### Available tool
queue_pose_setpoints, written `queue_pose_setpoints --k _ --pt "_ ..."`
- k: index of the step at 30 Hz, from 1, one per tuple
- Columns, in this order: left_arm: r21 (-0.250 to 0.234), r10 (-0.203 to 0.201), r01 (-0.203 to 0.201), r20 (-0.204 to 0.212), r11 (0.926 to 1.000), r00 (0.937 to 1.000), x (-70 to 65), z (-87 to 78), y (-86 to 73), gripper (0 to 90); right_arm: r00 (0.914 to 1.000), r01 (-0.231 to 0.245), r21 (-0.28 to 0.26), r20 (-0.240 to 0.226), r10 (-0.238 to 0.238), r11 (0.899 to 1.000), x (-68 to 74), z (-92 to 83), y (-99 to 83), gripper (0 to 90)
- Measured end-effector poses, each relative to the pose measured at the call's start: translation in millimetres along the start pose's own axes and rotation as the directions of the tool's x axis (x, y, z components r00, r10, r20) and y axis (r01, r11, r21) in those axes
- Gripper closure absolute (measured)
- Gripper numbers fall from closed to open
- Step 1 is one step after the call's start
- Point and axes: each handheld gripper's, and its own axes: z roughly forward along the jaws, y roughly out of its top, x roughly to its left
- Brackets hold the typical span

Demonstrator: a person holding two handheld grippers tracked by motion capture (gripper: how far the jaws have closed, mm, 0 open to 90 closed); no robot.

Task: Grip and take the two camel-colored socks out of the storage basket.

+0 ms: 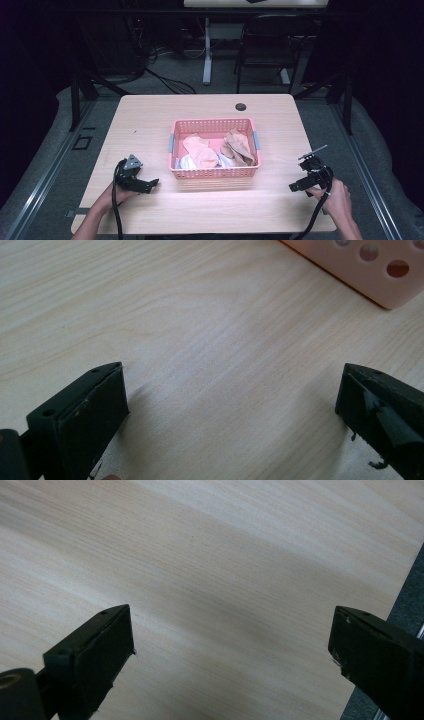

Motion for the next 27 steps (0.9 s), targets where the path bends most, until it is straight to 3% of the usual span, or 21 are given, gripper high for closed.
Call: queue_pose_setpoints --k 12,16,19,27 --pt "0.000 0.000 0.000 0.000 1.0000 1.0000 0.0 0.0 0.0 0.0 0.9996 0.030 0.005 0.000 -0.030 1.000 6.4 -2.2 1.7 3.8" --pt "0.000 0.000 0.000 0.000 1.0000 1.0000 0.0 0.0 0.0 0.0 0.9998 0.015 -0.013 -0.009 -0.015 1.000 8.7 -1.7 2.2 3.8" --pt "0.001 0.001 -0.001 0.000 1.0000 1.0000 0.1 0.0 0.0 0.0 0.9991 0.041 0.017 -0.008 -0.040 0.999 9.5 -4.9 4.2 3.7" --pt "-0.005 0.002 -0.002 -0.005 1.0000 1.0000 -0.2 0.4 -0.2 0.0 0.9988 0.047 -0.009 -0.014 -0.048 0.999 16.9 -14.5 8.9 3.7"
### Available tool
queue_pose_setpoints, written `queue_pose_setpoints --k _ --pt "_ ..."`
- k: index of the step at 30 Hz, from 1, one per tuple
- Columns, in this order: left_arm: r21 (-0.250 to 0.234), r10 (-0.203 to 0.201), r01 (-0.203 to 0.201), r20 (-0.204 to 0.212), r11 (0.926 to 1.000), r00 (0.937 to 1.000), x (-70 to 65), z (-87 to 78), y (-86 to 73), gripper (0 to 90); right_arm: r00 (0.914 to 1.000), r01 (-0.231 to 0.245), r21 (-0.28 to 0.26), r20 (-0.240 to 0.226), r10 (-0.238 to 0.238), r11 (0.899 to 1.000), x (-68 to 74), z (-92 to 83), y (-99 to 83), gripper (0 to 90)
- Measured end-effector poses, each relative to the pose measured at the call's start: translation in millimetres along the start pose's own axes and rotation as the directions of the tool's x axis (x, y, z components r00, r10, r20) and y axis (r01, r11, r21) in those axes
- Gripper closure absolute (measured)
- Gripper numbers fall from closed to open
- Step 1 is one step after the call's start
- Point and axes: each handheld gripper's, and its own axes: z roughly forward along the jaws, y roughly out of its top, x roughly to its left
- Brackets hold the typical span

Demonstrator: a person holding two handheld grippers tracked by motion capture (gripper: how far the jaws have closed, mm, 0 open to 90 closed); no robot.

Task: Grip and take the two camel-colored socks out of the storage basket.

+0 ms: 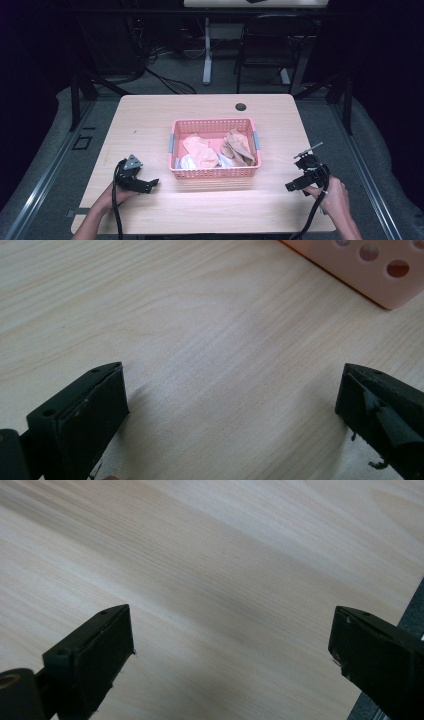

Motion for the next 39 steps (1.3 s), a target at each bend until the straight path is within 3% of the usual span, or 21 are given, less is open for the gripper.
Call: queue_pose_setpoints --k 2,3,6,13,15,16,24,39 --pt "0.003 -0.001 0.001 0.003 1.0000 1.0000 0.1 -0.2 0.1 0.0 0.9998 -0.012 -0.033 -0.014 0.011 0.999 4.4 -0.9 1.7 3.7" --pt "0.004 0.001 -0.001 0.001 1.0000 1.0000 0.1 -0.4 0.1 0.0 0.9997 0.019 -0.003 -0.012 -0.019 1.000 4.9 -5.0 4.6 3.7" --pt "0.004 -0.003 0.003 0.001 1.0000 1.0000 -0.2 -0.6 -0.2 0.0 0.9992 0.038 0.004 -0.006 -0.038 0.999 11.1 -9.1 9.5 3.9" --pt "0.004 -0.003 0.003 0.002 1.0000 1.0000 -0.4 -0.9 -0.4 0.0 0.9978 0.066 0.010 -0.007 -0.066 0.998 19.3 -19.1 20.3 4.2" --pt "0.004 -0.003 0.003 0.002 1.0000 1.0000 -0.4 -0.9 -0.4 0.0 0.9979 0.064 -0.009 0.000 -0.064 0.998 23.3 -22.1 25.2 4.4" --pt "0.004 -0.003 0.003 0.002 1.0000 1.0000 -0.4 -0.8 -0.4 0.0 0.9966 0.082 0.011 0.001 -0.082 0.997 22.9 -24.5 27.9 4.4" --pt "0.004 -0.004 0.004 0.002 1.0000 1.0000 -0.4 -0.8 -0.4 0.0 0.9944 0.104 0.022 -0.020 -0.104 0.994 27.6 -32.1 41.6 4.0" --pt "0.004 -0.003 0.003 0.002 1.0000 1.0000 -0.4 -0.9 -0.4 0.0 0.9853 0.166 0.008 -0.042 -0.166 0.986 48.0 -52.2 87.5 1.7"
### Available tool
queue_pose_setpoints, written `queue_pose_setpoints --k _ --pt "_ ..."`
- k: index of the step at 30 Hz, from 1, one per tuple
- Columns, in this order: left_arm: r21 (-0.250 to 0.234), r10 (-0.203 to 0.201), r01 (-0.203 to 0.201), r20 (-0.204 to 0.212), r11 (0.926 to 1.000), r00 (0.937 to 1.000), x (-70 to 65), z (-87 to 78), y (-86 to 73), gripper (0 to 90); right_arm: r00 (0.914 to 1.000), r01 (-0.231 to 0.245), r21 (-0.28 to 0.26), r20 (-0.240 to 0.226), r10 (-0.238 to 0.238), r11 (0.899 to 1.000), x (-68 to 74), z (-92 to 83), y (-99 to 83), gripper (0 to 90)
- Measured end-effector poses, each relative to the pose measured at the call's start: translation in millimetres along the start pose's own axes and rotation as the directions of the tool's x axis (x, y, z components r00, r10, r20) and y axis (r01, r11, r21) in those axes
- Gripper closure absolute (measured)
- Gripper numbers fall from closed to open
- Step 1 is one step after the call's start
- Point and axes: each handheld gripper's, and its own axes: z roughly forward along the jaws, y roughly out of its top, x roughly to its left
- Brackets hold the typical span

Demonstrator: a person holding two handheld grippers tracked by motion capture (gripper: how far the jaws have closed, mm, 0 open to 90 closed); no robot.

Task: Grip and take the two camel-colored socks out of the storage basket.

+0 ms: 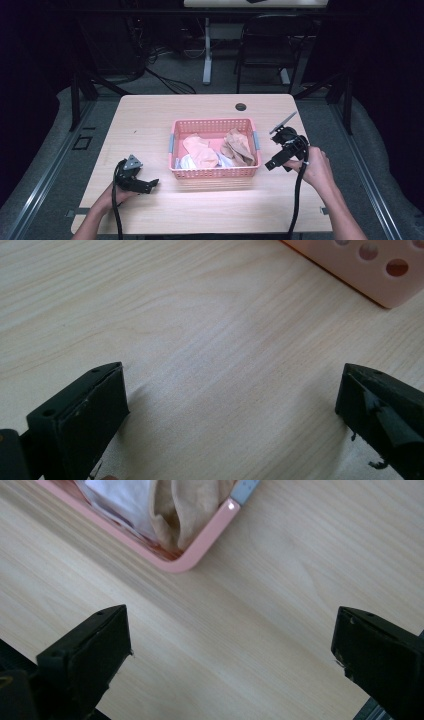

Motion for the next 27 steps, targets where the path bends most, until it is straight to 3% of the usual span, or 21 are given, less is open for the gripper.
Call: queue_pose_setpoints --k 9,14,27 --pt "0.000 0.000 0.000 0.000 1.0000 1.0000 0.0 0.0 0.0 0.0 0.9994 0.021 -0.037 -0.028 -0.022 0.999 9.9 -5.1 29.0 1.6" --pt "0.000 0.000 0.000 0.000 1.0000 1.0000 0.0 0.0 0.0 0.0 0.9973 0.062 -0.011 -0.040 -0.063 0.998 15.3 -4.9 47.0 1.3" --pt "0.000 0.000 0.000 0.000 1.0000 1.0000 0.0 0.0 0.0 0.0 0.9917 0.105 0.024 -0.077 -0.103 0.994 29.4 20.6 84.4 5.6"
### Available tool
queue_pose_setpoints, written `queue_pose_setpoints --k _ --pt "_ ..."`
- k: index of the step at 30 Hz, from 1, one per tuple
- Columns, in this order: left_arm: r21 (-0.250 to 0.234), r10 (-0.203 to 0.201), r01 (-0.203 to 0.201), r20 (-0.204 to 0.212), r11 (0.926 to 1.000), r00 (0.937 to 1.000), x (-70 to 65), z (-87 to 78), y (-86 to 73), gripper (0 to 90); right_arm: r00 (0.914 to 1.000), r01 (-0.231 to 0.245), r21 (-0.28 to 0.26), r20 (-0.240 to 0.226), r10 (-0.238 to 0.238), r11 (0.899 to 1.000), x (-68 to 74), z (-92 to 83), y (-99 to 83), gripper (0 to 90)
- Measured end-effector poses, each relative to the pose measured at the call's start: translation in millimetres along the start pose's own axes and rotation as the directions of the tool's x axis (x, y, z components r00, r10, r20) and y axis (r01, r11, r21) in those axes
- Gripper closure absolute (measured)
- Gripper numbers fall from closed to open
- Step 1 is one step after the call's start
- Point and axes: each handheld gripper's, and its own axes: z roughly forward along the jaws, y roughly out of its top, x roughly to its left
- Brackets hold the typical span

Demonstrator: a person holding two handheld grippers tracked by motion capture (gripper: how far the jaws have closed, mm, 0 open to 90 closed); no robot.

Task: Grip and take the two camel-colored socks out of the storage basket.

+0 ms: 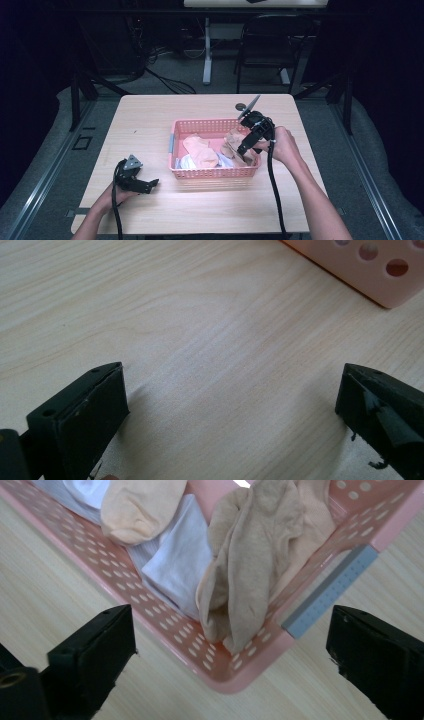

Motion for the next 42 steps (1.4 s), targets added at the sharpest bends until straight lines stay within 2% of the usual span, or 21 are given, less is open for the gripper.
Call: queue_pose_setpoints --k 6,10,16,19,20,21,23,25,28,29,30,31,33,35,36,40,41,42 --pt "0.000 0.000 0.000 0.000 1.0000 1.0000 0.0 0.0 0.0 0.0 0.9997 -0.009 0.022 -0.020 0.010 1.000 -0.3 17.4 13.4 13.3" --pt "0.000 0.001 -0.001 0.001 1.0000 1.0000 0.1 0.0 0.0 0.0 0.9999 -0.008 0.054 -0.012 0.009 0.998 -2.4 27.6 19.2 16.1" --pt "0.000 0.001 -0.001 0.001 1.0000 1.0000 0.1 0.0 0.0 0.0 0.9999 -0.008 0.080 -0.012 0.009 0.997 -3.0 40.3 26.6 32.0" --pt "0.000 0.001 -0.001 0.001 1.0000 1.0000 0.1 0.0 0.0 0.0 0.9998 -0.015 0.115 -0.009 0.016 0.993 -3.9 45.9 30.0 40.5" --pt "0.000 0.001 -0.001 0.001 1.0000 1.0000 0.1 0.0 0.0 0.0 0.9996 -0.022 0.105 -0.012 0.023 0.994 -4.0 48.6 29.9 43.0" --pt "0.000 0.001 -0.001 0.001 1.0000 1.0000 0.1 0.0 0.0 0.0 0.9996 -0.022 0.129 -0.013 0.024 0.991 -4.5 50.9 31.4 44.6" --pt "0.000 0.001 -0.001 0.001 1.0000 1.0000 0.1 0.0 0.0 0.0 0.9995 -0.031 0.132 0.005 0.031 0.991 -5.7 56.5 31.8 48.4" --pt "0.000 0.001 -0.001 0.001 1.0000 1.0000 0.1 0.0 0.0 0.0 0.9988 -0.050 0.138 0.003 0.050 0.989 -7.0 61.6 31.2 51.7" --pt "0.000 0.001 -0.001 0.001 1.0000 1.0000 0.1 0.0 0.0 0.0 0.9989 -0.045 0.165 0.017 0.043 0.985 -10.4 67.6 30.3 55.2" --pt "0.000 0.001 -0.001 0.001 1.0000 1.0000 0.1 0.0 0.0 0.0 0.9983 -0.058 0.160 0.014 0.057 0.985 -10.2 70.4 29.1 56.4" --pt "0.000 0.001 -0.001 0.001 1.0000 1.0000 0.1 0.0 0.0 0.0 0.9989 -0.044 0.185 0.022 0.041 0.982 -11.8 71.0 29.5 57.6" --pt "0.000 0.001 -0.001 0.001 1.0000 1.0000 0.1 0.0 0.0 0.0 0.9984 -0.056 0.183 0.023 0.052 0.982 -12.1 73.3 28.5 58.9" --pt "0.000 0.001 -0.001 0.001 1.0000 1.0000 0.1 0.0 0.0 0.0 0.9978 -0.067 0.179 0.016 0.065 0.982 -13.2 76.4 26.9 64.4" --pt "0.000 0.001 -0.001 0.001 1.0000 1.0000 0.1 0.0 0.0 0.0 0.9983 -0.057 0.201 0.023 0.053 0.978 -14.8 76.9 27.3 68.1" --pt "0.000 0.001 -0.001 0.001 1.0000 1.0000 0.1 0.0 0.0 0.0 0.9977 -0.067 0.192 0.018 0.065 0.979 -14.5 77.9 26.6 70.2" --pt "0.000 0.001 -0.001 0.001 1.0000 1.0000 0.1 0.0 0.0 0.0 0.9977 -0.067 0.207 0.023 0.064 0.976 -15.4 77.7 26.9 78.5" --pt "0.000 0.001 -0.001 0.001 1.0000 1.0000 0.1 0.0 0.0 0.0 0.9960 -0.089 0.186 0.018 0.088 0.978 -14.6 78.9 25.5 81.3" --pt "0.000 0.001 -0.001 0.001 1.0000 1.0000 0.1 0.0 0.0 0.0 0.9960 -0.090 0.184 0.016 0.088 0.979 -14.8 79.1 25.3 82.5"
